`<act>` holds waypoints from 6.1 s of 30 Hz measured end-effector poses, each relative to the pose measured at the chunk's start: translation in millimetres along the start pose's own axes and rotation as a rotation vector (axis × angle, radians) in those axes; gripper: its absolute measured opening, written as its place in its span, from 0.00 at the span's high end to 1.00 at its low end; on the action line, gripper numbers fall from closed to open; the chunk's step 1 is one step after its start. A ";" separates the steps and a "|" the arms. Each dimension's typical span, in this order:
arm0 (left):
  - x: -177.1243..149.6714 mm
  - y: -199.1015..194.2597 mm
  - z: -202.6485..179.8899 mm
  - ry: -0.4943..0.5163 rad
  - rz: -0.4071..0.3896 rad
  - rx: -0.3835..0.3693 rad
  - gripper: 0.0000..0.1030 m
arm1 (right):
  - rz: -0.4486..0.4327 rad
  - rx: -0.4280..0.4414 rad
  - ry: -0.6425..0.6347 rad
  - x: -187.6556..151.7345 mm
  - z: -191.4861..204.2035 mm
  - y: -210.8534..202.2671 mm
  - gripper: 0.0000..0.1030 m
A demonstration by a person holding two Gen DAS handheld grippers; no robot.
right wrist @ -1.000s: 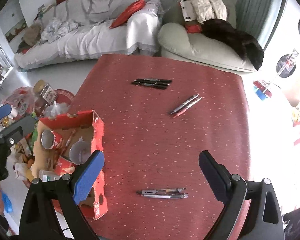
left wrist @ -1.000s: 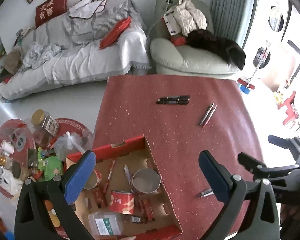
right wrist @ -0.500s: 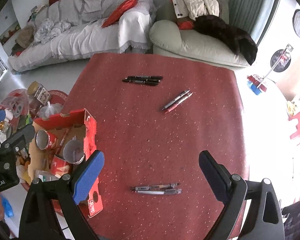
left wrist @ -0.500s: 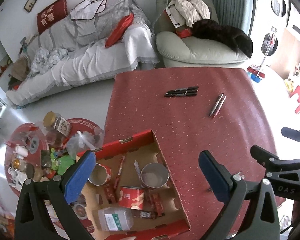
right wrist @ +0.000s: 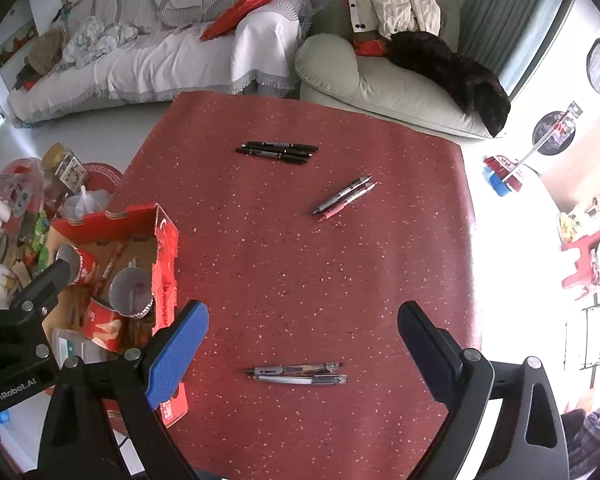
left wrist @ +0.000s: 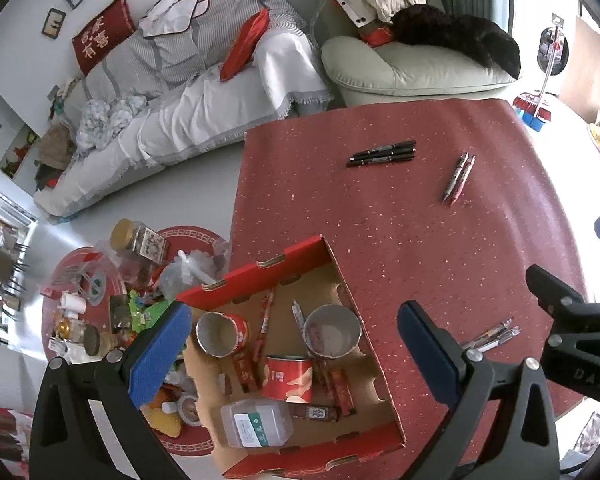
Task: Organize rigid objects
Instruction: 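Lift both open tools out of the box and back over the table, then move the right tool toward the pair of silver pens on the table, then grasp the clear gel pen with the right tool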
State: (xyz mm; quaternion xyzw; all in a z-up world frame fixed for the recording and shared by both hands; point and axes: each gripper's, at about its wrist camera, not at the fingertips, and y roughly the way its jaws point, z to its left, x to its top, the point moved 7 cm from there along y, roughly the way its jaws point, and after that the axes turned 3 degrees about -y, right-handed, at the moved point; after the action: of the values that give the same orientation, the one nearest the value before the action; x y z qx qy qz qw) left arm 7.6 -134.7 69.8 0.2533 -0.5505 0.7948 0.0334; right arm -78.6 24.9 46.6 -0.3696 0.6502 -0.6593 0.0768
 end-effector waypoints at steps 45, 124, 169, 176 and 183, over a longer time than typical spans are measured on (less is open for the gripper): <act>-3.8 13.7 7.6 -0.014 0.039 -0.015 0.00 | -0.404 0.054 0.146 28.0 -25.7 -69.2 0.07; -4.3 26.3 -32.7 0.022 0.103 0.009 0.00 | 0.011 0.026 0.014 -31.1 -34.9 15.7 0.00; -73.4 92.8 -106.4 -0.145 0.449 -0.309 0.00 | 0.324 0.105 -0.519 -139.3 -31.7 195.1 0.00; -89.4 78.6 -113.3 -0.253 0.457 -0.265 0.00 | 0.188 0.152 -0.851 -133.5 -4.8 187.0 0.00; -116.7 62.5 -101.6 -0.392 0.469 -0.244 0.00 | 0.158 0.246 -1.205 -149.0 48.9 186.8 0.04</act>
State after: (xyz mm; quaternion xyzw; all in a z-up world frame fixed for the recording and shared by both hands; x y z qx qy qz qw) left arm 51.1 -42.2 -62.0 0.2619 -0.6809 0.6451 -0.2271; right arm -14.2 45.8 -187.8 -0.6161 0.4374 -0.3971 0.5210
